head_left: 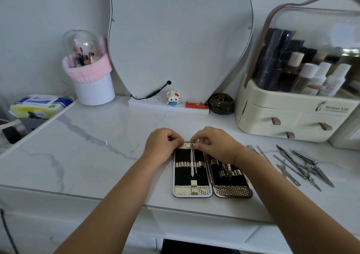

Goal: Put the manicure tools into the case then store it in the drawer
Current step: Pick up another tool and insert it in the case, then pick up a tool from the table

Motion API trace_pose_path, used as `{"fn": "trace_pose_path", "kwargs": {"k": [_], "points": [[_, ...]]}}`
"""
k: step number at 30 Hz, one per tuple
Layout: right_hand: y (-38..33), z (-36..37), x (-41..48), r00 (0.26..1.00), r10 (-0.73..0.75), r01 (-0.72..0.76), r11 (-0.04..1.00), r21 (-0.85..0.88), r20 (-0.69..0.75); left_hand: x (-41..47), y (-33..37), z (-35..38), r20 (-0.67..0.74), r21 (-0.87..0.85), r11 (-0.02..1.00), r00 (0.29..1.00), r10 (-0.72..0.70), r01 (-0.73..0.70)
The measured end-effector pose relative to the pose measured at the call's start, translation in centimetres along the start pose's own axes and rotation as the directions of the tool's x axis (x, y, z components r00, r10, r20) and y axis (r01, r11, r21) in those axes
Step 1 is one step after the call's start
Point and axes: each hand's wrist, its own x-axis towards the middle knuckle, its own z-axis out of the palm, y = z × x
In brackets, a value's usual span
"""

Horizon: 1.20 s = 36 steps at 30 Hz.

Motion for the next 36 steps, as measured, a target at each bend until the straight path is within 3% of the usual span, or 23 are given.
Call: {"fn": "trace_pose_path", "kwargs": {"k": [11,23,27,30,36], "points": [[0.0,-0.1,0.0,1.0,0.007,-0.007,1.0,-0.006,0.021,-0.3,0.2,-0.1,-0.002,-0.004,1.0,1.0,-0.004,0.004],[0.9,-0.3,-0.1,0.999,0.013,-0.019,0.993,0.118,0.044,-0.2,0.2,0.0,0.003,-0.001,1.0,1.0,-0.008,0.008],[1.9,-2.3,-1.8,0.988,0.099,-0.056,0.947,0.315,-0.12,-0.1,0.0,-0.1,0.007,-0.005,1.0,1.0,-0.005,0.005],[5.1,-4.7,-4.5,0.94,0.208,-0.127,0.949,0.288,-0.269,0.1,-0.2,0.0,0.013,0.015,1.0,1.0,0.017,-0.018],[9.8,-6.1,-9.8,0.881,0.43,-0.405,0.901,0.154,-0.197,0.2,-0.3,0.1,0.011,0.035,0.999,1.0,0.029,-0.029]]}}
